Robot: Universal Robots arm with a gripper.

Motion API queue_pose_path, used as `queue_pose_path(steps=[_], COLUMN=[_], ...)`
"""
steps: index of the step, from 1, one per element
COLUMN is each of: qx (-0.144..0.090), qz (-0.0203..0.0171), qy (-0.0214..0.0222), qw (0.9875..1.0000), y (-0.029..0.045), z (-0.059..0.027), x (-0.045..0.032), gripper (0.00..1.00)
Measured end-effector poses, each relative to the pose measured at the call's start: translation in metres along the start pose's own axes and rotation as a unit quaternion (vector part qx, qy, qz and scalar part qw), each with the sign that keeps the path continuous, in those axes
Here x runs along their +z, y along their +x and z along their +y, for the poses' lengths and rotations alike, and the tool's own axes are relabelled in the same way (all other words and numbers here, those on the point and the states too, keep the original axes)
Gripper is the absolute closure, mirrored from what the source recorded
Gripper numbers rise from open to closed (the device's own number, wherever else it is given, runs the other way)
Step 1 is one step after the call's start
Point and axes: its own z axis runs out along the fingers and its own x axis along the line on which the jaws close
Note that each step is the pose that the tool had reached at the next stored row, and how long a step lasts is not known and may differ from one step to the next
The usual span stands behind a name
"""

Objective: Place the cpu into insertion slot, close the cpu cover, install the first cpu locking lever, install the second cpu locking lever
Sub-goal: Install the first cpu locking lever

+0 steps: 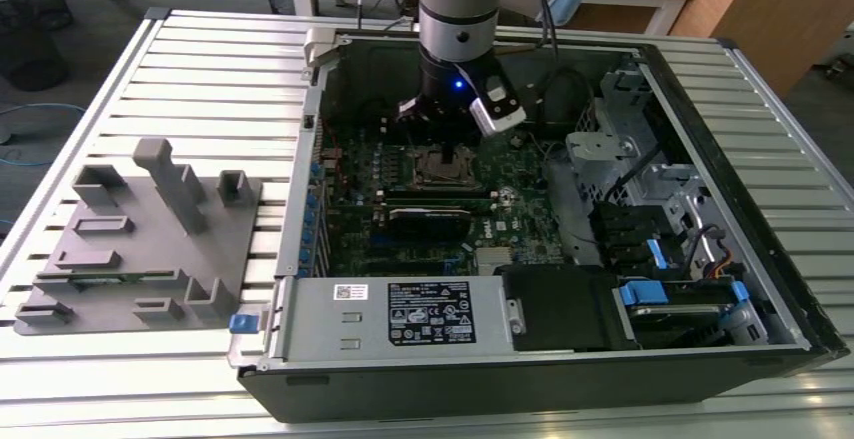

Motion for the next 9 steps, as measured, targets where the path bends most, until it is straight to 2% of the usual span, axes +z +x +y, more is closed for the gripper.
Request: queue_pose_path(steps=[9], qx=[0.0], qz=[0.0001], qy=[0.0001], qw=[1.0], y=[-0.0001], z=[0.0], x=[-0.0023], gripper=[0.89])
